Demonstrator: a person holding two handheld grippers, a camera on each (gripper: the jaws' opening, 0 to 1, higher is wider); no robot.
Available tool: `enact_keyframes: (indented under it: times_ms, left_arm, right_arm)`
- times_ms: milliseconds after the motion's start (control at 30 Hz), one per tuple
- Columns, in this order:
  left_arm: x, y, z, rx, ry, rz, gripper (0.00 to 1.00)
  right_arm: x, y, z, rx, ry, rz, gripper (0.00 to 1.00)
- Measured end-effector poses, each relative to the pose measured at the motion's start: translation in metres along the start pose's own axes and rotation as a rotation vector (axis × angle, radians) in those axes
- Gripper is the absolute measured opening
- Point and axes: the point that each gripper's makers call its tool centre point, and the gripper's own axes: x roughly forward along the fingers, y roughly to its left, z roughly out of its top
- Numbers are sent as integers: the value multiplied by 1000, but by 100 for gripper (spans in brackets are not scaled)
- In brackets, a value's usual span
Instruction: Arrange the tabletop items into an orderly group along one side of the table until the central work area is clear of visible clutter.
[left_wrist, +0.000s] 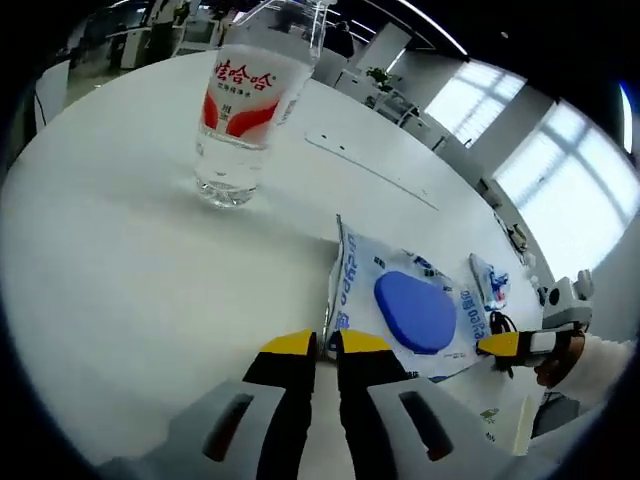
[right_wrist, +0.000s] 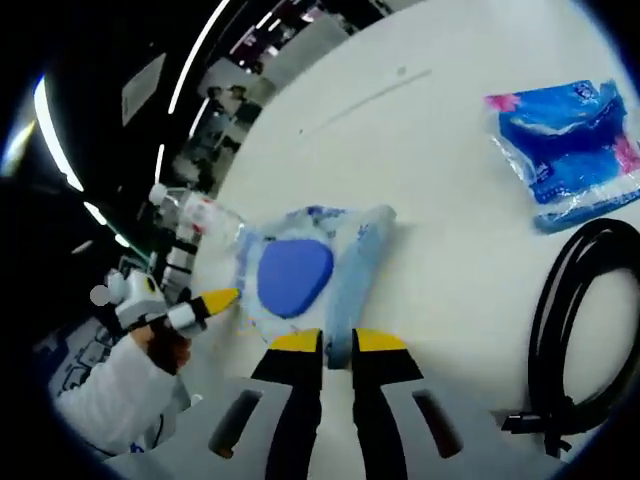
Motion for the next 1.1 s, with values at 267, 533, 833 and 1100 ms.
enact_keyframes:
  times_ms: [267, 533, 833, 1100]
  left_arm:
    - [-3, -25, 14, 96, -32, -22, 0]
    - [13, -60, 42, 99, -115, -85, 0]
    - [40, -75, 44, 104, -89, -121, 0]
    - [47, -72, 30, 55, -52, -116, 0]
  right_arm:
    - [-13, -3, 37, -113, -113, -53, 0]
    - [-29, -24, 74, -70, -223, -74, 0]
    - [-30, -57, 96, -25, -269, -133, 0]
    - [-25, -65, 91, -13, -253, -144, 0]
